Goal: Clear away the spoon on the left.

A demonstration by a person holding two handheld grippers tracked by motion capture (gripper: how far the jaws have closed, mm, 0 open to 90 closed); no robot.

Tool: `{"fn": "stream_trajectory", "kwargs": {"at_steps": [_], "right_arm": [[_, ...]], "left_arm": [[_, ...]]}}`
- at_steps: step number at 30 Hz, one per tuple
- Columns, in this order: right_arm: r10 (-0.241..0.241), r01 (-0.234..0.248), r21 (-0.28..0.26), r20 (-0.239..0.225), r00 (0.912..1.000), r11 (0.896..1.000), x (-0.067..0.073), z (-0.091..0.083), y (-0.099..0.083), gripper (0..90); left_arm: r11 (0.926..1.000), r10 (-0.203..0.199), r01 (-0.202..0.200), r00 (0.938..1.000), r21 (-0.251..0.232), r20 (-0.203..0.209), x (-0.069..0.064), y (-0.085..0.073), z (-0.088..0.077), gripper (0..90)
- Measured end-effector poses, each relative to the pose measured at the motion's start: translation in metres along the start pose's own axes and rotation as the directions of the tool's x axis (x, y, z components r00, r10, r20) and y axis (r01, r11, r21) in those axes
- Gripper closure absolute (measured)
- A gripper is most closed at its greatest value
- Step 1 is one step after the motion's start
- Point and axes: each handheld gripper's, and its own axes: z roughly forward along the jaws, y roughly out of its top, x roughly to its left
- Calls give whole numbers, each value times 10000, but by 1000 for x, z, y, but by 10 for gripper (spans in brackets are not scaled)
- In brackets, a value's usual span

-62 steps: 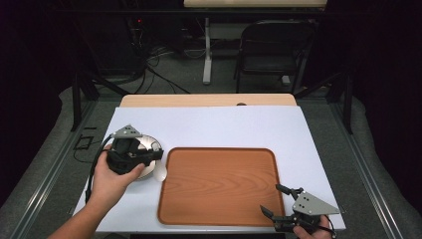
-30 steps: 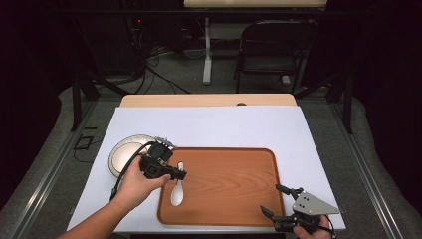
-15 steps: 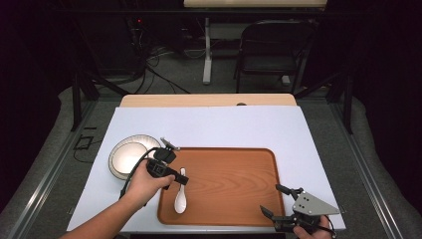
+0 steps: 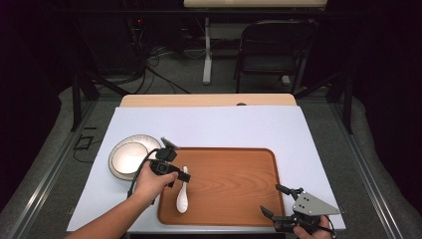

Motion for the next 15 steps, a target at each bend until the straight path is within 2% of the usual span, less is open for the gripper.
{"fn": "stream_trajectory", "kwargs": {"at_steps": [5, 15], "right_arm": [[-8, 8, -7, 0, 10000, 10000, 0, 0, 0, 178], [-14, 14, -4, -9, 10000, 10000, 0, 0, 0, 178]], "left_arm": [[9981, -600, 602, 9981, -107, 105, 9, 0, 6, 832], [9952, -964, 966, 9953, -182, 116, 19, 0, 13, 797]]}}
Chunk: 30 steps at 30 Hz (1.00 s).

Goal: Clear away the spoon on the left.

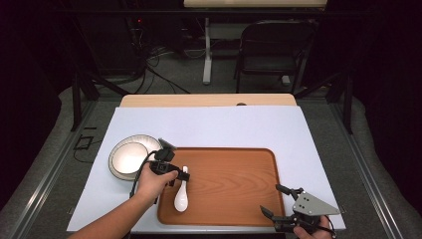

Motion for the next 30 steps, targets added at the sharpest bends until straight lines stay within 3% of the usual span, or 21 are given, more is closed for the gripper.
{"fn": "stream_trajectory", "kwargs": {"at_steps": [11, 22, 30], "right_arm": [[-4, 4, -12, -2, 10000, 10000, 0, 0, 0, 178], [-2, 2, -5, 5, 10000, 10000, 0, 0, 0, 178], [-2, 2, -1, 2, 10000, 10000, 0, 0, 0, 177]], "left_arm": [[9992, -389, 388, 9988, -32, -305, 11, -2, 4, 745], [9988, -494, 490, 9969, -86, -605, 16, -4, -1, 624], [9993, -342, 327, 9958, -194, -854, 15, -4, -6, 579]]}}
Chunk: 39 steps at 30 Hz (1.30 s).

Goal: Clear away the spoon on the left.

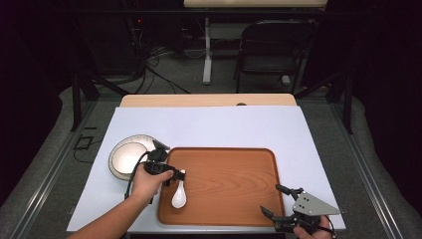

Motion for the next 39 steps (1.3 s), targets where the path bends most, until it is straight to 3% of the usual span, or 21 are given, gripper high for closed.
{"fn": "stream_trajectory", "kwargs": {"at_steps": [7, 10, 17, 26, 33, 36, 39], "right_arm": [[10, -10, 6, 2, 10000, 10000, 0, 0, 0, 178], [10, -10, 13, -1, 10000, 10000, 0, 0, 0, 177], [22, -22, 31, 5, 10000, 10000, 0, 0, 0, 177], [49, -49, 53, 16, 10000, 10000, 0, 1, 0, 177], [55, -55, 62, 4, 10000, 10000, 0, 1, 0, 177], [63, -63, 64, 8, 10000, 10000, 0, 1, 0, 177], [69, -69, 71, 1, 10000, 10000, 0, 1, 0, 177]], "left_arm": [[9992, 231, -238, 9995, -335, -208, -2, 0, -11, 559], [9972, 496, -502, 9987, -552, -114, -1, -1, -17, 530], [9908, 921, -981, 9935, -930, -669, 2, -6, -37, 499], [9815, 819, -945, 9934, -1664, -809, 10, -15, -74, 477], [9718, 975, -1220, 9871, -2020, -1271, 16, -27, -98, 454], [9688, 960, -1303, 9816, -2110, -1651, 19, -34, -104, 440], [9668, 900, -1285, 9802, -2209, -1763, 24, -41, -108, 436]]}}
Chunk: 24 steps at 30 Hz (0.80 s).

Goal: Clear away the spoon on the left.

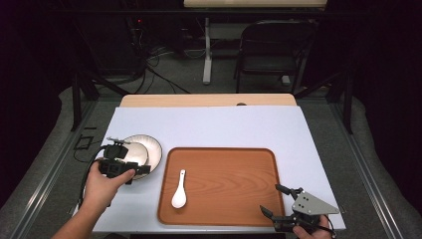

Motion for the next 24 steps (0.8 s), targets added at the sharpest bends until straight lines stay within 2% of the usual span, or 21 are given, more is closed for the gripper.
{"fn": "stream_trajectory", "kwargs": {"at_steps": [2, 7, 13, 18, 24], "right_arm": [[-19, 19, -6, 5, 10000, 10000, 0, 0, 0, 177], [-22, 22, -14, 14, 10000, 10000, 0, 0, 0, 177], [-34, 34, -15, 10, 10000, 10000, 0, 0, 0, 178], [-35, 35, -13, 14, 10000, 10000, 0, 0, 0, 177], [-33, 33, -18, 28, 10000, 10000, 0, 0, 0, 177]], "left_arm": [[9998, 94, -99, 9997, -192, -216, 2, -5, -3, 436], [9990, 13, -27, 9995, -454, -309, 11, -20, -7, 446], [9970, -16, -34, 9979, -774, -646, 17, -39, -9, 449], [9945, -268, 193, 9971, -1034, -718, 22, -53, -5, 452], [9925, -209, 101, 9959, -1215, -884, 20, -63, 3, 444]]}}
